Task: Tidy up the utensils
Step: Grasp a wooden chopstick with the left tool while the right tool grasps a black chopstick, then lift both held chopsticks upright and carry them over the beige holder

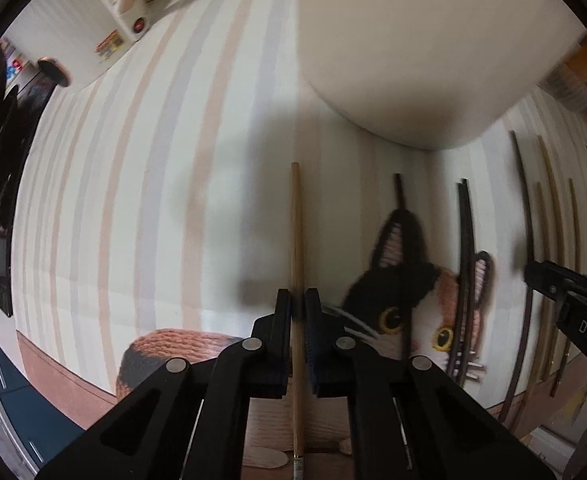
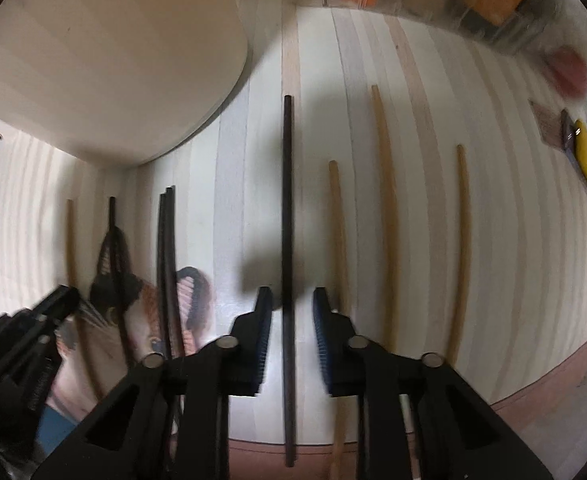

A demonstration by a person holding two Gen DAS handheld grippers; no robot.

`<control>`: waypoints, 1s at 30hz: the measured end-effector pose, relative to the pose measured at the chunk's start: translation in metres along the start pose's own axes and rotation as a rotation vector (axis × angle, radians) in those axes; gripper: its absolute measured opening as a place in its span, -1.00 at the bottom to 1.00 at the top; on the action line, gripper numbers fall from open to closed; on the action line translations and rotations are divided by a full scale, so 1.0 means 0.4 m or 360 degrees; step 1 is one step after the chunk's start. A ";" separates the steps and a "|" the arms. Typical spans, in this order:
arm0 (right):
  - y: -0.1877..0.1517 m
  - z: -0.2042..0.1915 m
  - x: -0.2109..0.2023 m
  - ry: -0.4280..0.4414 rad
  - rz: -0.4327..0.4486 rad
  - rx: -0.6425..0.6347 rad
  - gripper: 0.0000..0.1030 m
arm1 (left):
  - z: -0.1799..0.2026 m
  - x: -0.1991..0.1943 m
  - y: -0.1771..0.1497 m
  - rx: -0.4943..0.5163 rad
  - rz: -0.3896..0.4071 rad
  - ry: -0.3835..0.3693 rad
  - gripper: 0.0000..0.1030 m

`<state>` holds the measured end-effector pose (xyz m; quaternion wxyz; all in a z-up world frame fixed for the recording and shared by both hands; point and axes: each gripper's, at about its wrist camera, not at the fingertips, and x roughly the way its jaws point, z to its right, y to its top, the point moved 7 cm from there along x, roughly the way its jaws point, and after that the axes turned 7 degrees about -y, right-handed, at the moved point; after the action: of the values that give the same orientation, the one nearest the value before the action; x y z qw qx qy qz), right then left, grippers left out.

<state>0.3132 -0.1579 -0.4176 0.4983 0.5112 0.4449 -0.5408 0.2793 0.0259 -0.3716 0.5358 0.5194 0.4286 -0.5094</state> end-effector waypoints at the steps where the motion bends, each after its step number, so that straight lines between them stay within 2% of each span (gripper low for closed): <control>1: -0.002 -0.001 0.001 -0.0023 0.0007 -0.0005 -0.82 | -0.014 -0.002 0.000 -0.0017 0.0000 0.0009 -0.91; 6: -0.024 -0.010 0.007 0.0028 -0.0036 -0.0023 -0.88 | -0.082 -0.015 -0.011 -0.0064 -0.0017 0.0017 -0.91; 13: -0.087 -0.037 0.012 0.0075 -0.0092 -0.0110 -0.88 | -0.118 -0.027 -0.040 -0.0046 -0.0029 0.0007 -0.91; 18: -0.081 -0.033 0.022 0.0063 -0.0109 -0.0100 -0.88 | -0.106 -0.025 -0.055 -0.0061 -0.0033 -0.0007 -0.90; 22: -0.043 -0.031 0.018 0.0020 -0.0082 -0.0121 -0.87 | -0.114 -0.019 -0.074 -0.0051 -0.0071 -0.0033 -0.89; 27: -0.027 -0.045 0.021 -0.0026 -0.0085 -0.0129 -0.86 | -0.127 -0.006 -0.077 -0.0022 -0.0099 -0.0027 -0.88; 30: -0.033 -0.051 0.016 -0.0045 -0.0099 -0.0127 -0.85 | -0.105 0.004 -0.061 -0.0031 -0.0115 -0.0026 -0.89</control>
<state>0.3025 -0.1369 -0.4261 0.5075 0.4691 0.4746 -0.5451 0.2583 0.0689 -0.3799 0.5256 0.4940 0.4477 -0.5284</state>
